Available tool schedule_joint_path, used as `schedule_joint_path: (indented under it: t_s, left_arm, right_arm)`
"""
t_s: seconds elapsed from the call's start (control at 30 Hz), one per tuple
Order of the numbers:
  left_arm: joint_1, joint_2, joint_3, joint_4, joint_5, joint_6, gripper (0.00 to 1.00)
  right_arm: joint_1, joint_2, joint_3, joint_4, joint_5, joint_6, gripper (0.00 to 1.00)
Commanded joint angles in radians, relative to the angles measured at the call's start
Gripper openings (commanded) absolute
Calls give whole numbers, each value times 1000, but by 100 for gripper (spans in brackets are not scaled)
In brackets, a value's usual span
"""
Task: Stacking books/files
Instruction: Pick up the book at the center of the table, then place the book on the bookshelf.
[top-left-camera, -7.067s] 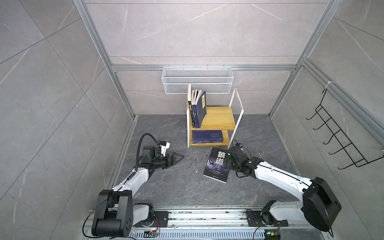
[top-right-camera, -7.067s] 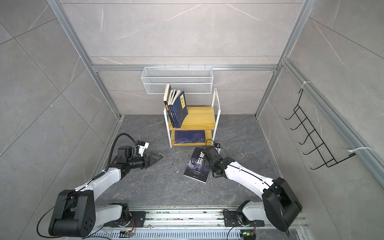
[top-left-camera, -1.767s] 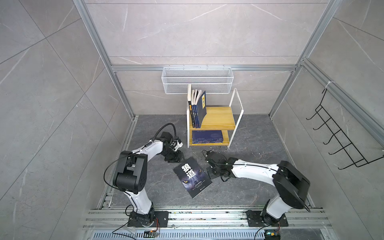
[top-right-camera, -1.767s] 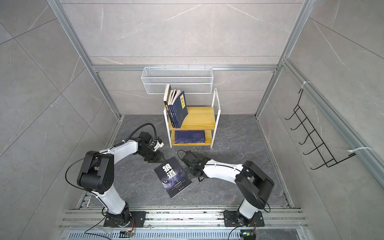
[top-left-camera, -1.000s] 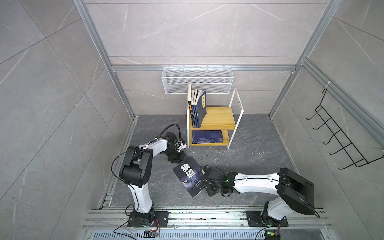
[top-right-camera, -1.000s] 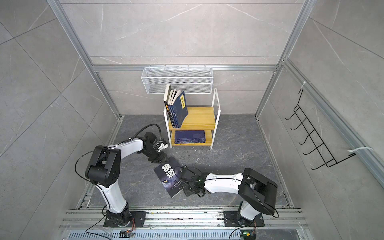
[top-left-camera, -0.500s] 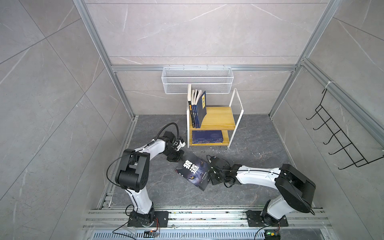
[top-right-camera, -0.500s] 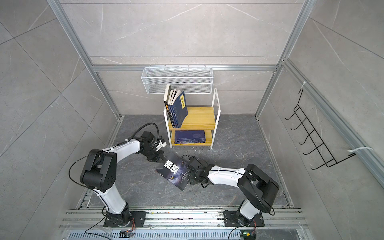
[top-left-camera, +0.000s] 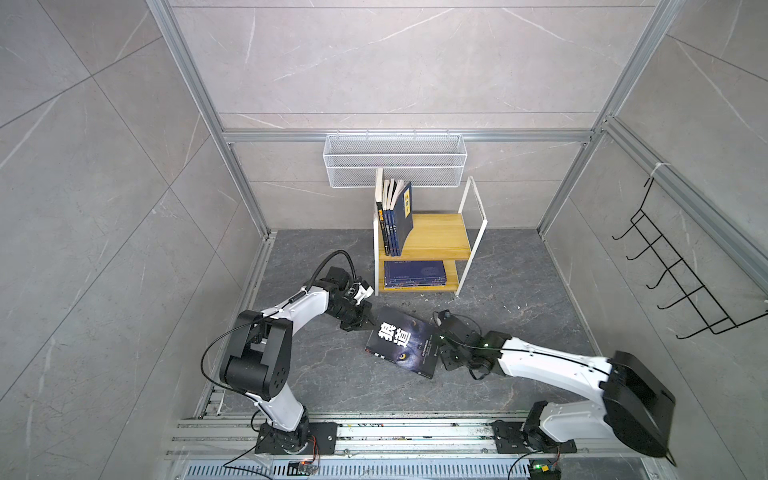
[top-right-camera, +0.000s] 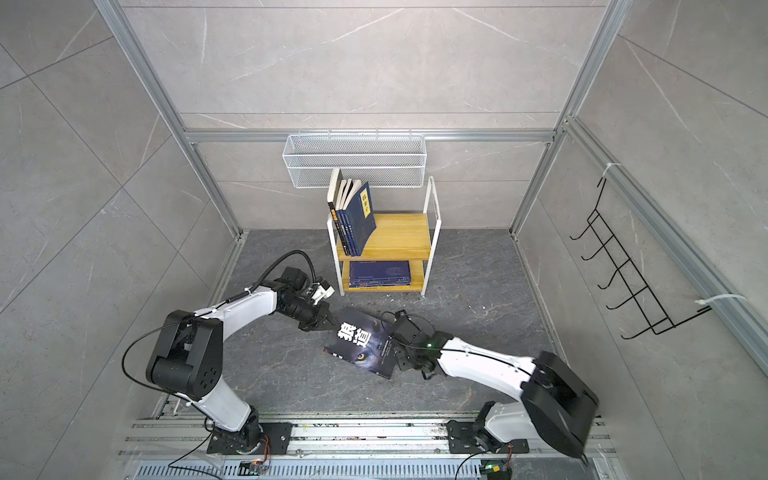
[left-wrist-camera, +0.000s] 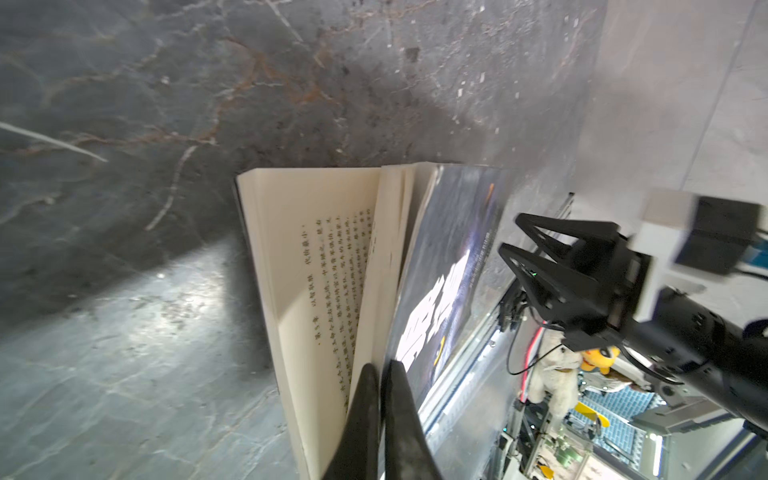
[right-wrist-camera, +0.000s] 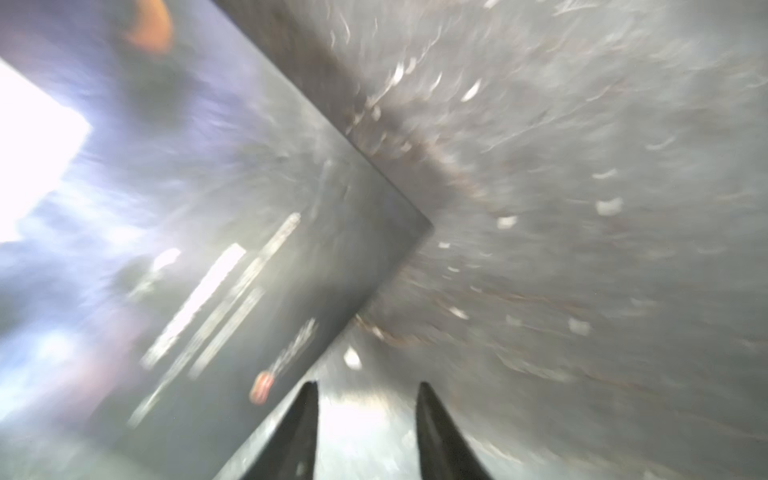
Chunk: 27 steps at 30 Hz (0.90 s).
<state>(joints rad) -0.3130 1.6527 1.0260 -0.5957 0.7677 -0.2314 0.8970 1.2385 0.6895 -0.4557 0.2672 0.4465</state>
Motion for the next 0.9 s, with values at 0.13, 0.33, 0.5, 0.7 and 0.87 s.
schedule_joint_path:
  t_s: [0.13, 0.33, 0.5, 0.7, 0.87]
  left_arm:
    - [-1, -62, -18, 71, 129, -160, 0]
    - [-1, -65, -9, 59, 135, -160, 0]
    - [-1, -66, -15, 50, 137, -144, 0]
    - [-1, -68, -15, 51, 138, -146, 0]
    - [-1, -57, -27, 71, 143, -157, 0]
  right_arm:
    - [266, -75, 86, -213, 356, 13, 62]
    - [512, 233, 247, -181, 717, -93, 75]
    - [550, 498, 408, -167, 770, -142, 81]
    - [553, 573, 390, 1, 706, -202, 81]
    - [523, 649, 381, 61, 695, -215, 82]
